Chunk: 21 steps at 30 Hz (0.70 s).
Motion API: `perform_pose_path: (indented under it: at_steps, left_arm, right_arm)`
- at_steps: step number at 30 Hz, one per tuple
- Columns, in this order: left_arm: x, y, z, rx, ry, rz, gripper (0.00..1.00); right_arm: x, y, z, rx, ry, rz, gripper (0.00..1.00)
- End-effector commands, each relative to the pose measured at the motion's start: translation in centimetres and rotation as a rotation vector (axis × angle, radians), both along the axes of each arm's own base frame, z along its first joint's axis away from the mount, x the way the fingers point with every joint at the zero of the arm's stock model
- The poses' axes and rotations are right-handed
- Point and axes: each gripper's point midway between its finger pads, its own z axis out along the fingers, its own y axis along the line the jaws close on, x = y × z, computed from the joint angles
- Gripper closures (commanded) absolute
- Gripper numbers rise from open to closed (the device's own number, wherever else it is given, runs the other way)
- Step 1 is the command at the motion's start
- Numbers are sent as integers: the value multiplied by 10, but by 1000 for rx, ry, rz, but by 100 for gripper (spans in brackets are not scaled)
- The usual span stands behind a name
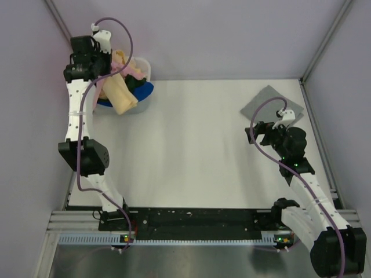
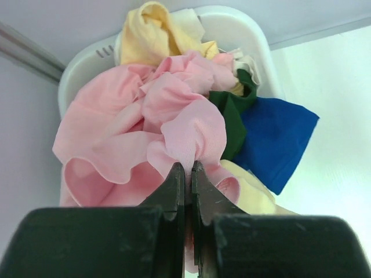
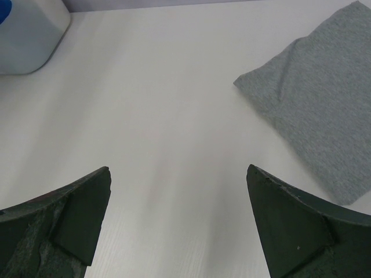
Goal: Fold and stack the t-shirts
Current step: Grab crumpled tshirt from bin with the left arm
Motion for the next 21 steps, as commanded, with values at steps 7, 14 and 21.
perform_pose_path:
  at_steps: [7,14,21]
  left_arm:
    - [-10,-15,-82,-30,202,-113,92]
    - [-9,-9,-92,-7,218,-87,72]
    - [-8,-4,-87,13,200,-67,60]
  right_arm:
    - [0,6,8,2,-28,28,2]
    - [0,7,7,4,-29,33,2]
    - [-1,7,5,2,-29,36,2]
